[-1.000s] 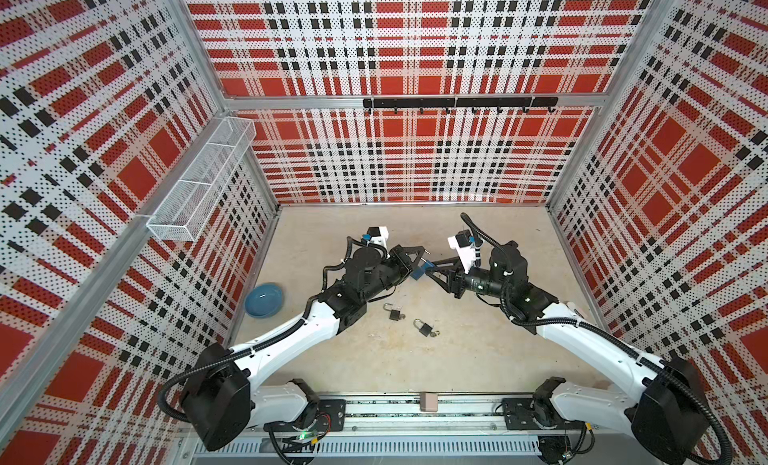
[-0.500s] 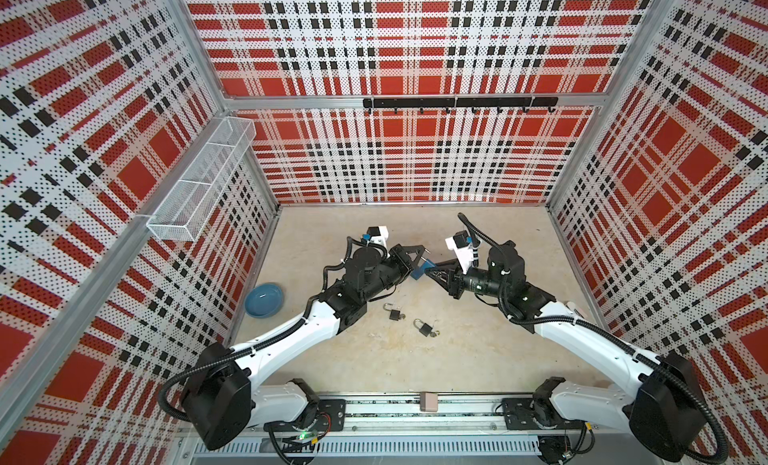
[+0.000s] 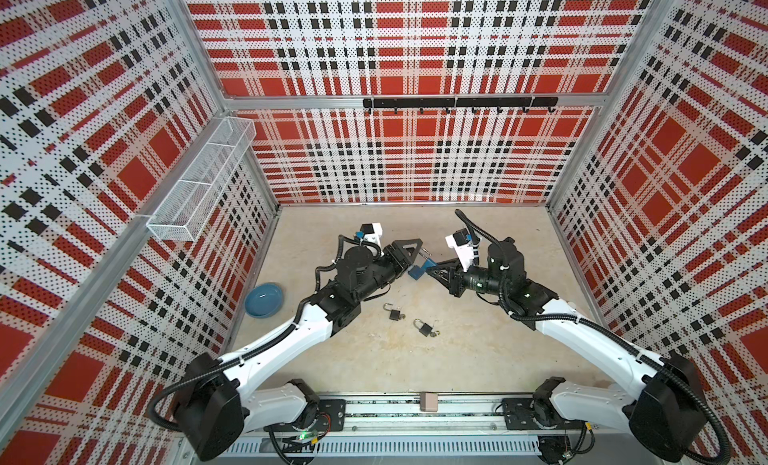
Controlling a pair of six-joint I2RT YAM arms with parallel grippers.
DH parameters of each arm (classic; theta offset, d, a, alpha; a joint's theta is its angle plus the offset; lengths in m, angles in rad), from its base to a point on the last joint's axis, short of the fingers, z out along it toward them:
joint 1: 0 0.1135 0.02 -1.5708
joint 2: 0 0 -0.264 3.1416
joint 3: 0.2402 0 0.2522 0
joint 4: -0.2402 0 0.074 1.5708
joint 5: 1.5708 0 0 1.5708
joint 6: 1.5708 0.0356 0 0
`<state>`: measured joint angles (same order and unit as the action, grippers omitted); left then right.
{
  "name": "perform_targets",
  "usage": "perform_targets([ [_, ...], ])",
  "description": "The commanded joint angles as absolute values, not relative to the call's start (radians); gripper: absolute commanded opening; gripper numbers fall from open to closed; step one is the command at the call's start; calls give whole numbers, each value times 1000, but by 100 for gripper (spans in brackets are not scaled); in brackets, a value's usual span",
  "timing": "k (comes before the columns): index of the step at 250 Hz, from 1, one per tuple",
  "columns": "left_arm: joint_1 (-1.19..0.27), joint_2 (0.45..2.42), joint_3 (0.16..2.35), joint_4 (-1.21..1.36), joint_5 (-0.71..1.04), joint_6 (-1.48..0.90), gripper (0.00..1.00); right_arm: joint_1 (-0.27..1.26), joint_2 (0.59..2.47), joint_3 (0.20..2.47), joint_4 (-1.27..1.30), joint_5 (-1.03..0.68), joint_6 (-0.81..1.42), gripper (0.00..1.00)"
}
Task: Lock with the key
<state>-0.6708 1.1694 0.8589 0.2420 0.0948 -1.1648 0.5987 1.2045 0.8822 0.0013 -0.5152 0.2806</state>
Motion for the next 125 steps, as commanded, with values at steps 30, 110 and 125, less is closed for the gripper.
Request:
perform_targets([
  [30, -634, 1019, 900, -26, 13, -813, 53, 600, 1180, 968, -128, -637, 242, 0],
  [110, -627, 1018, 934, -55, 278, -549, 49, 603, 1187, 1029, -209, -835, 294, 0],
  [125, -626, 1025, 930, -48, 317, -542, 48, 602, 1189, 1038, -218, -845, 301, 0],
])
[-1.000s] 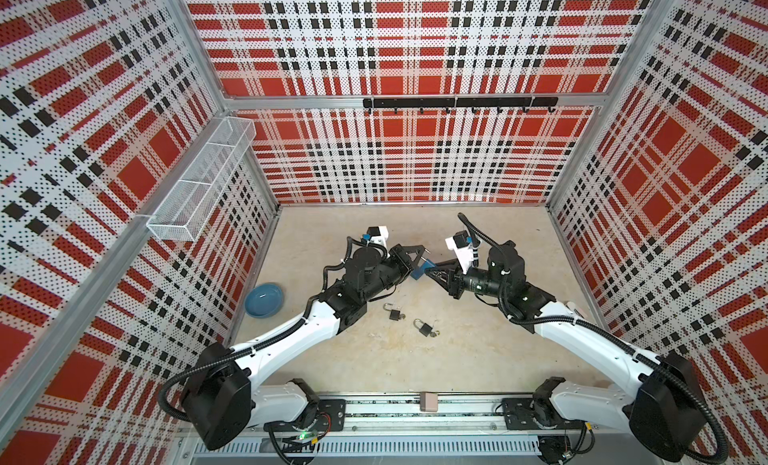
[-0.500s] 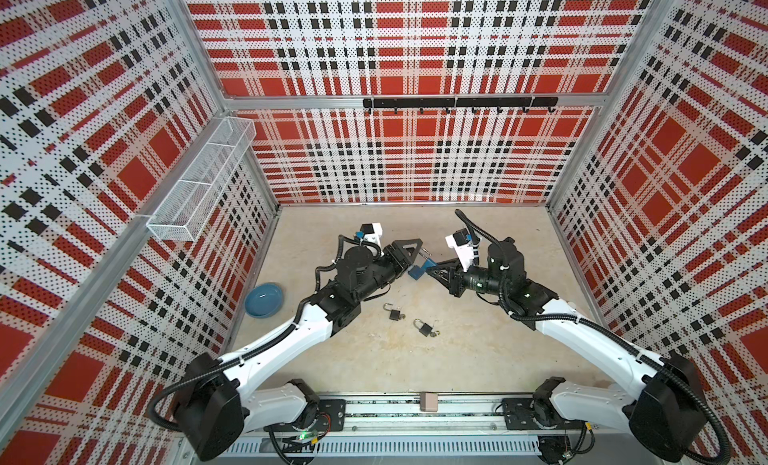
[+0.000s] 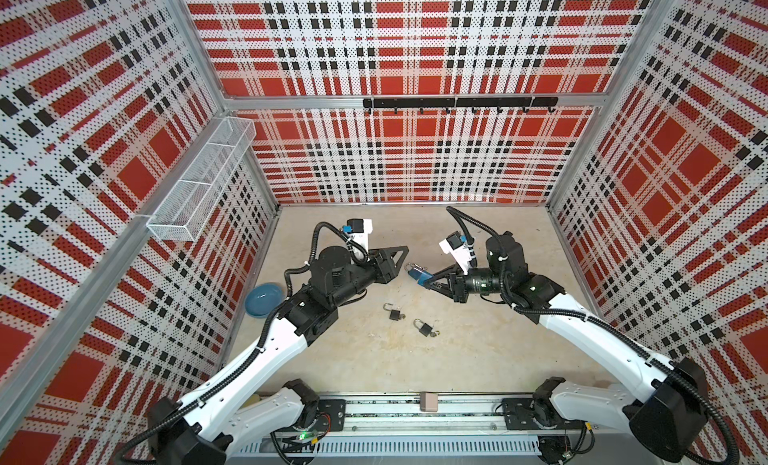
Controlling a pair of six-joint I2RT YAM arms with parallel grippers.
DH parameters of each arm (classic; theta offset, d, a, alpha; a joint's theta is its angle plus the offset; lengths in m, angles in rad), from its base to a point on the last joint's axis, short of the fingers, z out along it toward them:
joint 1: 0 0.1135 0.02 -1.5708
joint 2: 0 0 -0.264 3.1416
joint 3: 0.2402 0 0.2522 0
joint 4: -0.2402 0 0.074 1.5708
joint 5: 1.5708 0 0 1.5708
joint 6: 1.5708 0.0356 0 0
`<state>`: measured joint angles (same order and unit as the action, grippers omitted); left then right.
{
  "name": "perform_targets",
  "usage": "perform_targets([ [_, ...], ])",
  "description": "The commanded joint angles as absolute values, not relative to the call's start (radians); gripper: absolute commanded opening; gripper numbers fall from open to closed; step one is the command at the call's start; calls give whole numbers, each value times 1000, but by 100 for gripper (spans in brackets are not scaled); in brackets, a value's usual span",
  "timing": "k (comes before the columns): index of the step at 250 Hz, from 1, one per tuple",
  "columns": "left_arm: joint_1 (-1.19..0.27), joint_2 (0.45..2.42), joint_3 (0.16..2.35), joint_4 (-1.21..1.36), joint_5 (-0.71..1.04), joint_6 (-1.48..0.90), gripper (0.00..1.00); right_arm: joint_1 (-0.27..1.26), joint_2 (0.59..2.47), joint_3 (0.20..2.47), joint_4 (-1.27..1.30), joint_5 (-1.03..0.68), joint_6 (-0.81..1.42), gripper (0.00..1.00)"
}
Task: Lock with the key
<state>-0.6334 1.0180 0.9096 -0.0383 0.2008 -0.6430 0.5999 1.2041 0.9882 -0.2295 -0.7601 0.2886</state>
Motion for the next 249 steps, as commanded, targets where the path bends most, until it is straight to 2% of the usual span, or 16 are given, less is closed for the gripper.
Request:
perform_targets([
  [1, -625, 1026, 931, -48, 320, -541, 48, 602, 1189, 1039, -219, -845, 302, 0],
  [34, -622, 1042, 915, -5, 407, -558, 45, 602, 1204, 1055, -237, -858, 309, 0],
  [131, -590, 1014, 871, 18, 478, -595, 29, 601, 1244, 1079, -230, -877, 334, 0],
  [249, -569, 983, 823, 28, 518, -605, 31, 598, 1272, 1104, -199, -920, 370, 0],
])
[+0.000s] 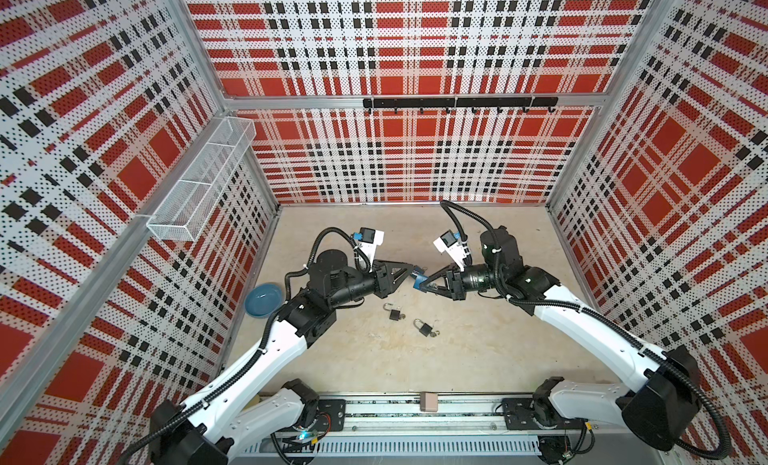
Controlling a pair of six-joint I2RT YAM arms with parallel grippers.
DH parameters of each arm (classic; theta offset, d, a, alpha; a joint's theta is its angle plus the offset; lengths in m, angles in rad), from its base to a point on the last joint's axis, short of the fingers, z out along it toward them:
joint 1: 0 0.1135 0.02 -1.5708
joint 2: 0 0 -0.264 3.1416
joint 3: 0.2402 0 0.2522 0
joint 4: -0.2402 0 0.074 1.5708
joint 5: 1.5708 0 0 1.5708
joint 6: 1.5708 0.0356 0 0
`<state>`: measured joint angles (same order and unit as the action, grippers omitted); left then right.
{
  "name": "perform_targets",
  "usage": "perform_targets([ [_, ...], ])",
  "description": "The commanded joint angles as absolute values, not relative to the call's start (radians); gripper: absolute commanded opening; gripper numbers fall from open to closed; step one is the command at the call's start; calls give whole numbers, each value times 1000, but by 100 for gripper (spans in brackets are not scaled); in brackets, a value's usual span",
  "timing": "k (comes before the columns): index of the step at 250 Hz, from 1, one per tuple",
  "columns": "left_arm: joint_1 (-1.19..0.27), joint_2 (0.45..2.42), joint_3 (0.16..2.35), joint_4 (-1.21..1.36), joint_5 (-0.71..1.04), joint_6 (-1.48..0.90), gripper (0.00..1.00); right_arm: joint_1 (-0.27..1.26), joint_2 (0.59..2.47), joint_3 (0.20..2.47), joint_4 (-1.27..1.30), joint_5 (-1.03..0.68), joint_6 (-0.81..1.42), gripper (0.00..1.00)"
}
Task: Lock with the key
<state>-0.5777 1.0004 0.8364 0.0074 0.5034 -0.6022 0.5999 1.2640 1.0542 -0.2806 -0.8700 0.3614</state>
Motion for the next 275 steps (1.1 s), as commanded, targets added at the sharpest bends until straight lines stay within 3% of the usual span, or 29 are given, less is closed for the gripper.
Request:
perform_targets([
  [1, -568, 983, 823, 29, 517, -605, 31, 598, 1273, 1104, -198, -919, 370, 0],
  [64, -563, 1009, 834, 44, 526, -603, 39, 598, 1268, 1109, -179, -931, 388, 0],
  [227, -537, 1029, 805, 71, 553, -614, 38, 591, 1273, 1112, -123, -942, 428, 0],
  [275, -534, 1026, 801, 80, 566, -623, 32, 588, 1271, 1112, -143, -930, 419, 0],
])
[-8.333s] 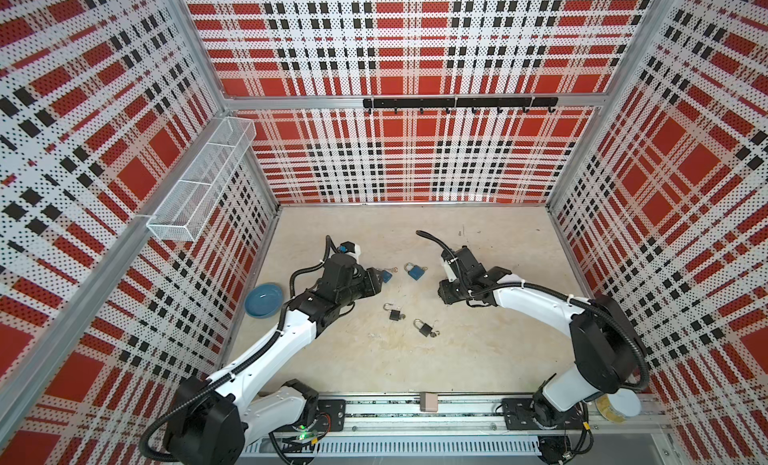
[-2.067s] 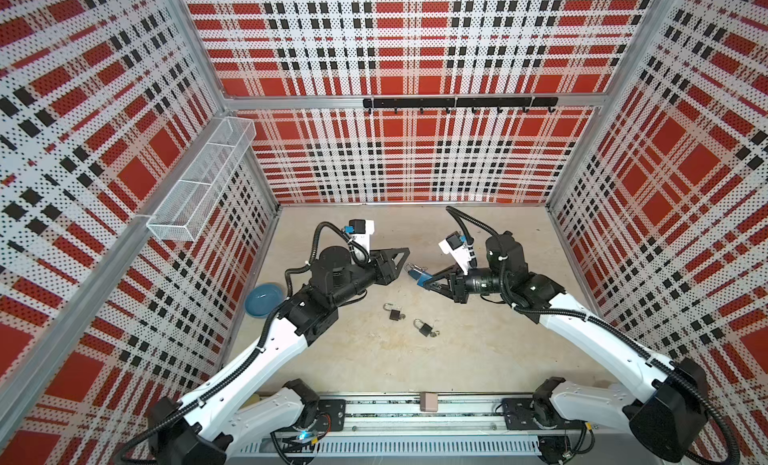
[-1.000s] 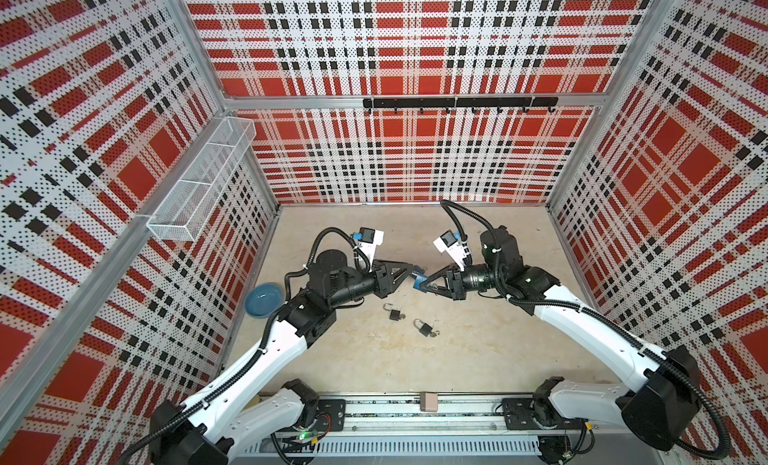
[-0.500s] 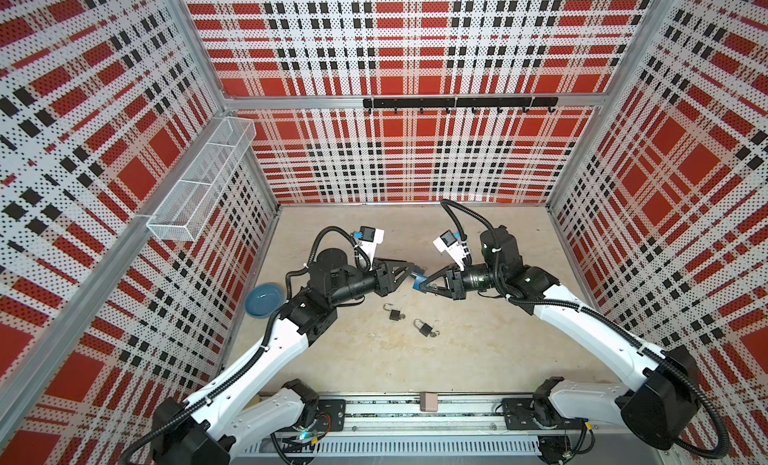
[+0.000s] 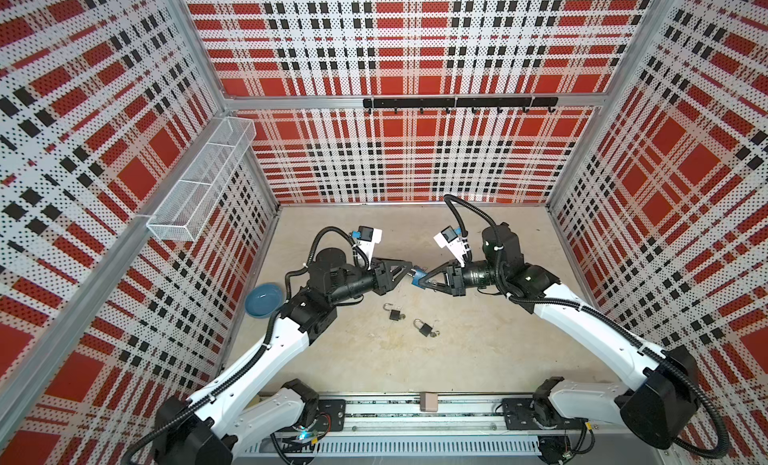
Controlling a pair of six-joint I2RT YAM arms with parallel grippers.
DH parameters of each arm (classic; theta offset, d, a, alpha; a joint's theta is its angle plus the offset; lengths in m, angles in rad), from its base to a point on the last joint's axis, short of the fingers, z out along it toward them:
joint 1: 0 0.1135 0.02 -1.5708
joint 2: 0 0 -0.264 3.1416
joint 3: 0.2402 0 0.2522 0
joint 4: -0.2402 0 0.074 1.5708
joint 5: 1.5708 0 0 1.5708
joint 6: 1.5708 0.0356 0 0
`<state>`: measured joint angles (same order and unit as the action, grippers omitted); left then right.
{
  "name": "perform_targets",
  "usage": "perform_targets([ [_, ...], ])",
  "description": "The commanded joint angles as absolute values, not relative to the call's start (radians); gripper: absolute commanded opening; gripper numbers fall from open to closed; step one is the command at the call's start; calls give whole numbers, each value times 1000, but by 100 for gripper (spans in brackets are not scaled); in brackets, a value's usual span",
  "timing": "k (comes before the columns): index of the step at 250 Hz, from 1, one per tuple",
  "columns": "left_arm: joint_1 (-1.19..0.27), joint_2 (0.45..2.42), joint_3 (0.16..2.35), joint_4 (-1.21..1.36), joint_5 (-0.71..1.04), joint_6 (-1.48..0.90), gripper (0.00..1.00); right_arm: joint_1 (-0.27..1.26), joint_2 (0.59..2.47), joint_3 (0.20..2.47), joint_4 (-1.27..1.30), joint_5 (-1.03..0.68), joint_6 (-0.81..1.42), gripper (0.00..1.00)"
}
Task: Lock with the key
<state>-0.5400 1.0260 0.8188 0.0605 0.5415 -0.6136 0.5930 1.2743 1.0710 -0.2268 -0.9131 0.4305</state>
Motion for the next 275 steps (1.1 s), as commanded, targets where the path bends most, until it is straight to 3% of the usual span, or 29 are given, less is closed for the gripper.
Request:
perform_targets([
  [1, -534, 1025, 800, 80, 566, -624, 31, 588, 1270, 1111, -143, -930, 420, 0],
  [187, -509, 980, 760, 101, 574, -662, 21, 575, 1281, 1101, -91, -962, 469, 0],
  [226, -505, 977, 758, 122, 586, -681, 27, 575, 1278, 1093, -100, -957, 462, 0],
  [275, -489, 950, 761, 139, 594, -699, 51, 574, 1287, 1092, -109, -960, 456, 0],
])
